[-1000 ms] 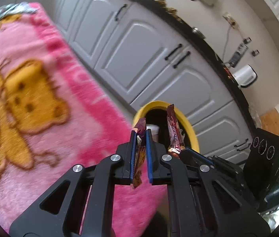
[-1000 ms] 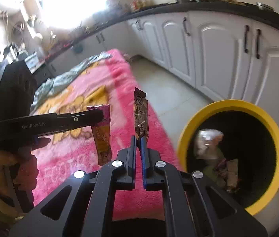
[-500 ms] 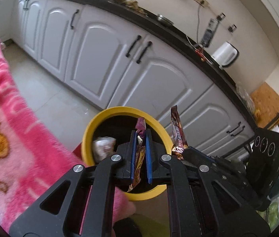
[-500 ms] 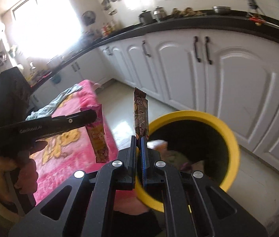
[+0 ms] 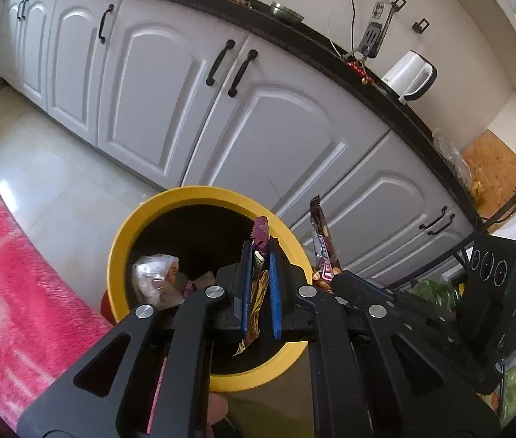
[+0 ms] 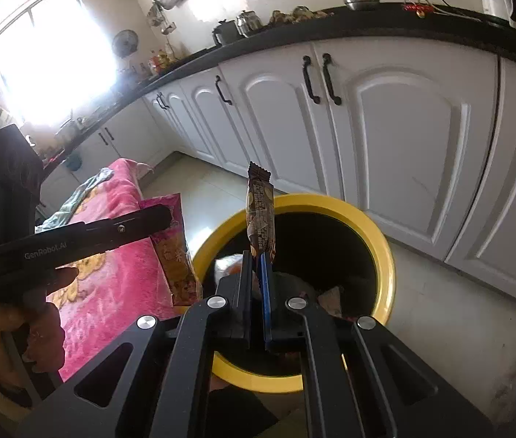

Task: Collect trash
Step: 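Carry both bars over the yellow bin and open both tools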

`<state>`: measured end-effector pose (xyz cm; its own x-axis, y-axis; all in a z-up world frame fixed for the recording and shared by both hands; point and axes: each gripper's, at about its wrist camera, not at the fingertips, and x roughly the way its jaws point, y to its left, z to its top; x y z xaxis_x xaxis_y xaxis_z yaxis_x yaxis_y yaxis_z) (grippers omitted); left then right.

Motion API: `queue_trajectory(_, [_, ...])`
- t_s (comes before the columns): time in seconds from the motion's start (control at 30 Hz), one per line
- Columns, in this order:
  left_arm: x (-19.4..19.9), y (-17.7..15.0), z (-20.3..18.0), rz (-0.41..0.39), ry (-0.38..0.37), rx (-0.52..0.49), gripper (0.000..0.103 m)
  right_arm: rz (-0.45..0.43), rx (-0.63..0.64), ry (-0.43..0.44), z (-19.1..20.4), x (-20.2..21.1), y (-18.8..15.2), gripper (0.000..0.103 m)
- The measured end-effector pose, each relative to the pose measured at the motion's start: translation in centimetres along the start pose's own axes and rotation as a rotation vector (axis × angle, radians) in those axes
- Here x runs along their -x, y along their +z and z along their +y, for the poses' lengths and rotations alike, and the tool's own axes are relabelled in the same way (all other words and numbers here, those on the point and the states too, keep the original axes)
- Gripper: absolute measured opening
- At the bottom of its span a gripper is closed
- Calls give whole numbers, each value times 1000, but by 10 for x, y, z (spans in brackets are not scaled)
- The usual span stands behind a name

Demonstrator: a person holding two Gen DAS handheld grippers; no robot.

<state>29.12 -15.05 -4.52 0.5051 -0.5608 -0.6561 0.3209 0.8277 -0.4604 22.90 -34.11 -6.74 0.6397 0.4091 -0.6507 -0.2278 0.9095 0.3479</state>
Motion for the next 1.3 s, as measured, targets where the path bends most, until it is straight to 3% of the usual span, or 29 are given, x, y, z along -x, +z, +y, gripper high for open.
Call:
queue_trajectory(0.67, [-17, -9, 15, 47, 21, 4, 7, 51, -55, -7, -11, -17, -10, 9])
queue_trajectory(0.77, [-14, -8, 18, 44, 29, 14, 22, 49, -50, -6, -10, -15, -9, 9])
queue_trajectory(0.9, [-7, -7, 19, 33, 34, 18, 22, 41, -47, -10, -8, -11, -8, 14])
queue_trajectory(1.0, [2, -7, 18, 17, 33, 18, 42, 29, -28, -12, -1, -2, -7, 20])
queue_trajectory(1.1, [10, -5, 17, 2, 45, 8, 45, 15, -10, -15, 6, 8, -5, 25])
queue_trajectory(1.3, [39, -4, 15, -34, 69, 4, 61, -10, 21, -20, 17, 27, -5, 34])
